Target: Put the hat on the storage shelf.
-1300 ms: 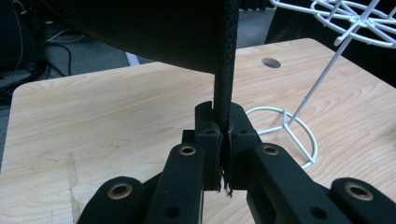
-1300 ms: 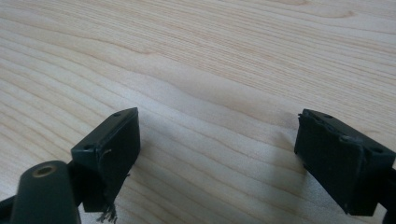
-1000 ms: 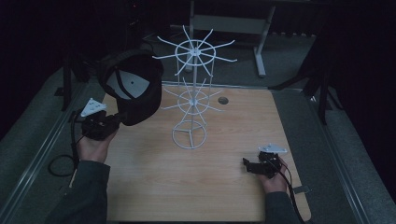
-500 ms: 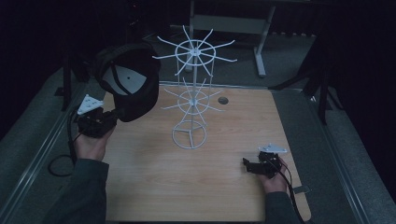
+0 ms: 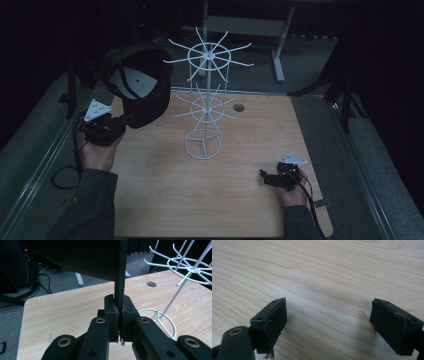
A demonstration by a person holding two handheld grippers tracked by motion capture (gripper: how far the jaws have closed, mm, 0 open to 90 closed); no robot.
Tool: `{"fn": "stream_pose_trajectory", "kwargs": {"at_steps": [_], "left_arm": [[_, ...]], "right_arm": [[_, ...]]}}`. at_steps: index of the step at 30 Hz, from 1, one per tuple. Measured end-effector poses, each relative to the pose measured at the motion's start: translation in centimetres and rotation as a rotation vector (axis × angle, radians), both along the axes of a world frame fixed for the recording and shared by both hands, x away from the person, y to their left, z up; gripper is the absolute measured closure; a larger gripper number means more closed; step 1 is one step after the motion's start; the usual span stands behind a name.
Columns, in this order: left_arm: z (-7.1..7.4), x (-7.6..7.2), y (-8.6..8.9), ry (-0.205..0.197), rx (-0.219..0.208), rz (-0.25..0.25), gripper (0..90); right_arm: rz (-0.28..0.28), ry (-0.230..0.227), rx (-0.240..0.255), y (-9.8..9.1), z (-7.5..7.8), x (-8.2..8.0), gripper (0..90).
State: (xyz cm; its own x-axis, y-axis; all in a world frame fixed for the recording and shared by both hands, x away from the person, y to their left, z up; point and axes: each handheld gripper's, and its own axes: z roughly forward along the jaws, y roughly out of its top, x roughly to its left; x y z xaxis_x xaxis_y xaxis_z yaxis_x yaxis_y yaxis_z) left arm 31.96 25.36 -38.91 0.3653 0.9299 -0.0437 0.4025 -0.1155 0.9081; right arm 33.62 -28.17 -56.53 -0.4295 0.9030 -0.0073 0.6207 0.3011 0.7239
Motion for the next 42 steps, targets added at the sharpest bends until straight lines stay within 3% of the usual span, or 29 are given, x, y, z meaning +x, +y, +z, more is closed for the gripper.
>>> {"fn": "stream_pose_trajectory", "kwargs": {"at_steps": [18,42], "left_arm": [[0.7,0.2,-0.8,-0.029,0.003,0.009,86.7],[1.7,0.1,-2.0,-0.069,0.043,0.018,86.7]], "right_arm": [[-0.001,0.001,0.002,0.0,0.0,0.0,14.1],[-0.001,0.001,0.0,0.0,0.0,0.0,14.1]]}}
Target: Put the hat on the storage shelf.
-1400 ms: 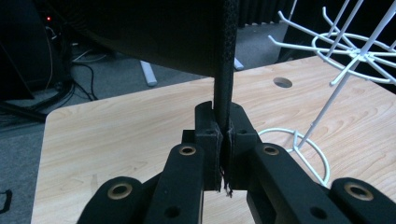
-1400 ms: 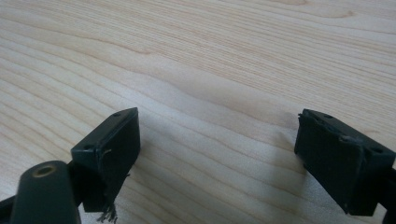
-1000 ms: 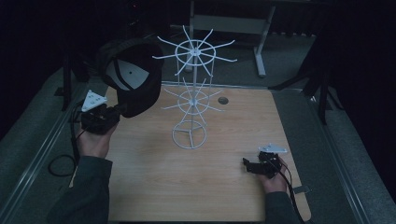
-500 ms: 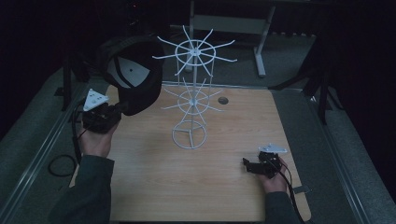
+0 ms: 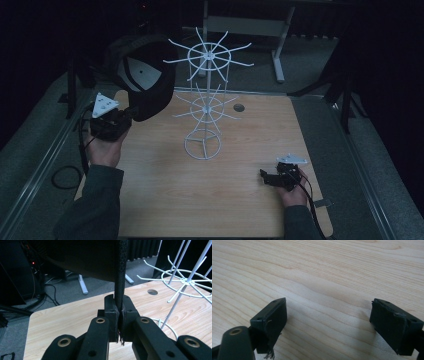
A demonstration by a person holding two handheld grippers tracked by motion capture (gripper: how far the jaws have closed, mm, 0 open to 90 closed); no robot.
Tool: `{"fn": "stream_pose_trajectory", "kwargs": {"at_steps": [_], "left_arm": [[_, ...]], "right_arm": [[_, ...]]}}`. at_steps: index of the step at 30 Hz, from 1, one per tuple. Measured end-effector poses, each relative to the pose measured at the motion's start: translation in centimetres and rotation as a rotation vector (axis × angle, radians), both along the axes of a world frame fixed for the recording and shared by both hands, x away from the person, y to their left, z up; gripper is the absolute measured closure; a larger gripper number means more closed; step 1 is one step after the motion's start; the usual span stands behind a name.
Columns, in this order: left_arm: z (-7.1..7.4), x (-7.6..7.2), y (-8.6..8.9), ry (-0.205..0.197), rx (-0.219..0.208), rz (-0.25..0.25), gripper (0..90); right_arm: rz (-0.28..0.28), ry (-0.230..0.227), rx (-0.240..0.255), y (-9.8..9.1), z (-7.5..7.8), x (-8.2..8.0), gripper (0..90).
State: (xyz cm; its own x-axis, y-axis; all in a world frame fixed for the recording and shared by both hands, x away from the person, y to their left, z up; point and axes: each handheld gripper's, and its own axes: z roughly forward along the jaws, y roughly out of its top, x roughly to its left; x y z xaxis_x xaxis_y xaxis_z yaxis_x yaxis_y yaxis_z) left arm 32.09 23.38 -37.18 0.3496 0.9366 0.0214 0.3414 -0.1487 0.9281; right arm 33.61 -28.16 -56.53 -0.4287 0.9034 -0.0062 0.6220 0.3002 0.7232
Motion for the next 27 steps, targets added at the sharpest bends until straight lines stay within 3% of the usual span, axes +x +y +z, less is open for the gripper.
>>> {"fn": "stream_pose_trajectory", "kwargs": {"at_steps": [27], "left_arm": [[0.77,0.17,-1.02,-0.035,0.056,0.018,86.7]], "right_arm": [[0.001,-0.001,-0.001,-0.01,0.0,0.01,14.1]]}}
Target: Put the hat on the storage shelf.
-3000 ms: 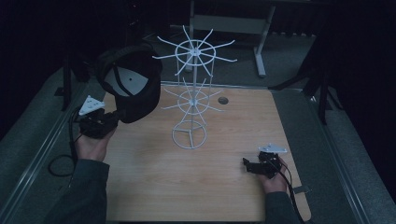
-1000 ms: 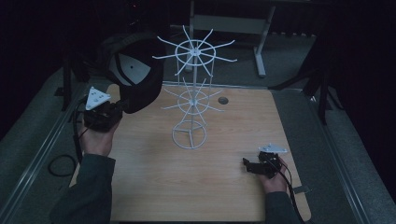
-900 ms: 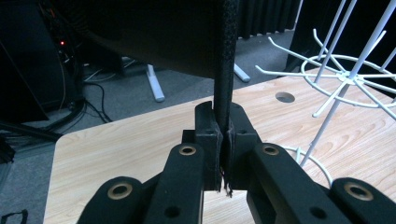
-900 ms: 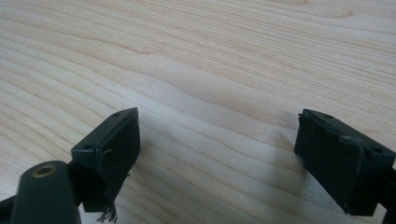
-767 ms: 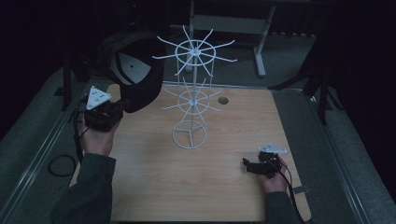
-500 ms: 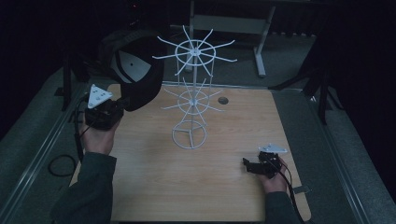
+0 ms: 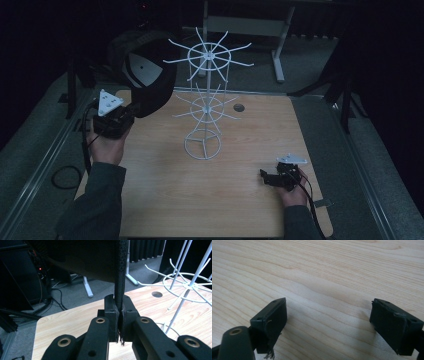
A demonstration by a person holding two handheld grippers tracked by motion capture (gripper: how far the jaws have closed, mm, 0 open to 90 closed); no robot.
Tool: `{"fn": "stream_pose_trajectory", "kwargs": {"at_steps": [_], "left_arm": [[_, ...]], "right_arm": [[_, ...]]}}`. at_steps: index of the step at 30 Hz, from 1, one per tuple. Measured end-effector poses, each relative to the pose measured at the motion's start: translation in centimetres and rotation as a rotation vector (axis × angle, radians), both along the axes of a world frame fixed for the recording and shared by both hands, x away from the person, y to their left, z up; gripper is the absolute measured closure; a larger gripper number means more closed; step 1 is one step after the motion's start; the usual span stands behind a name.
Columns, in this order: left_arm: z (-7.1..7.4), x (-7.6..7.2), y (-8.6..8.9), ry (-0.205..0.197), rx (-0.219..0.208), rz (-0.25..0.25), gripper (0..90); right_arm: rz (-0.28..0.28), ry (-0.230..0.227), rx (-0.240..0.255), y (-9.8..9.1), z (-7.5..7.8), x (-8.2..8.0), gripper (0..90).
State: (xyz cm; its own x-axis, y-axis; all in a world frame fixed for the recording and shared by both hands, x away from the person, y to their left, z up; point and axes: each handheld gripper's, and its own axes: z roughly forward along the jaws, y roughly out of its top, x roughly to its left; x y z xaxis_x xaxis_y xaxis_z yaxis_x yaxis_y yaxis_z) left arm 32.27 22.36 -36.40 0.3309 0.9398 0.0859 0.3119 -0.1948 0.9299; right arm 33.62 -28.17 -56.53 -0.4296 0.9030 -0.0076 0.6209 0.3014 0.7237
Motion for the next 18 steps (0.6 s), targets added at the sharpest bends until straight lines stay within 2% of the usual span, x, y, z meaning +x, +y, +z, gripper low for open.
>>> {"fn": "stream_pose_trajectory", "kwargs": {"at_steps": [18], "left_arm": [[-0.17,-0.12,-0.7,-0.021,0.036,0.01,86.7]], "right_arm": [[0.0,0.0,0.0,0.0,0.0,0.0,14.1]]}}
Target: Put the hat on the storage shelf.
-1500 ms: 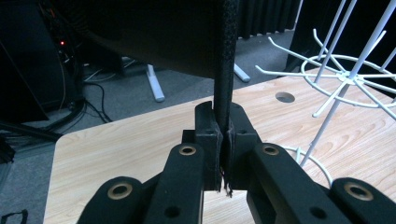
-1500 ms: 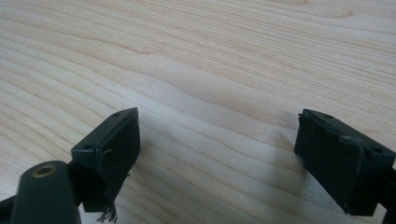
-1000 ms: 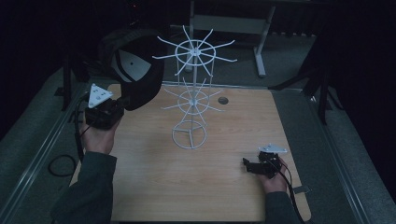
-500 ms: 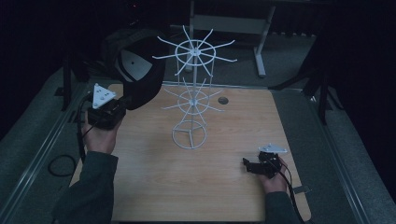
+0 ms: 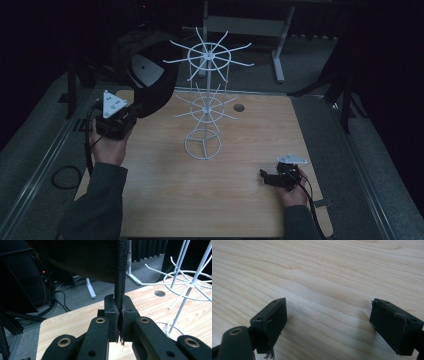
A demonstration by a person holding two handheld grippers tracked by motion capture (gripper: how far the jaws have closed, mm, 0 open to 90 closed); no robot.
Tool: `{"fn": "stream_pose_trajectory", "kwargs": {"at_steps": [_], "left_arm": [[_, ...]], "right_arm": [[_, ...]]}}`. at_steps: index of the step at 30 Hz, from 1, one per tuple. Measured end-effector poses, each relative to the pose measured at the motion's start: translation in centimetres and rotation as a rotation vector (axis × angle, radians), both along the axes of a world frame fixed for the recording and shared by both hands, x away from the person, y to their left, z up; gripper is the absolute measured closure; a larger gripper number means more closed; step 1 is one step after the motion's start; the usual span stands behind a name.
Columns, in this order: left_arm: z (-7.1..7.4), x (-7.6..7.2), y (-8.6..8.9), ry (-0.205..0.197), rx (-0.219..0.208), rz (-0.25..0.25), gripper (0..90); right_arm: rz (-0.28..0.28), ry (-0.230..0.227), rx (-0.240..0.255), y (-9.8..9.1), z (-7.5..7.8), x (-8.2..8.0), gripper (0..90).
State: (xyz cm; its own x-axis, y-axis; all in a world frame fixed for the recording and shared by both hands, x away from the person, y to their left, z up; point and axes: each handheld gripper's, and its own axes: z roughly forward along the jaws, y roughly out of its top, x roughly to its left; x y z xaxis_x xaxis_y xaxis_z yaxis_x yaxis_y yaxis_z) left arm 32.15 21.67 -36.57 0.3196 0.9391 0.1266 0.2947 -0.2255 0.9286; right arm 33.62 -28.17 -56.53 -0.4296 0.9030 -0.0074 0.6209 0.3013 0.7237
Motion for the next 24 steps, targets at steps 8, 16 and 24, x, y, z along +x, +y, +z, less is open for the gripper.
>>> {"fn": "stream_pose_trajectory", "kwargs": {"at_steps": [8,16,24], "left_arm": [[-0.2,-0.1,-0.3,-0.011,0.025,0.003,86.7],[-0.5,-0.5,-0.6,-0.031,0.034,-0.01,86.6],[-1.0,-0.7,-0.9,-0.042,0.057,-0.027,86.6]], "right_arm": [[0.0,0.0,0.0,0.0,0.0,0.0,14.1],[0.001,0.0,0.0,0.0,0.0,0.0,14.1],[0.001,-0.002,-0.002,0.0,0.0,0.0,14.1]]}}
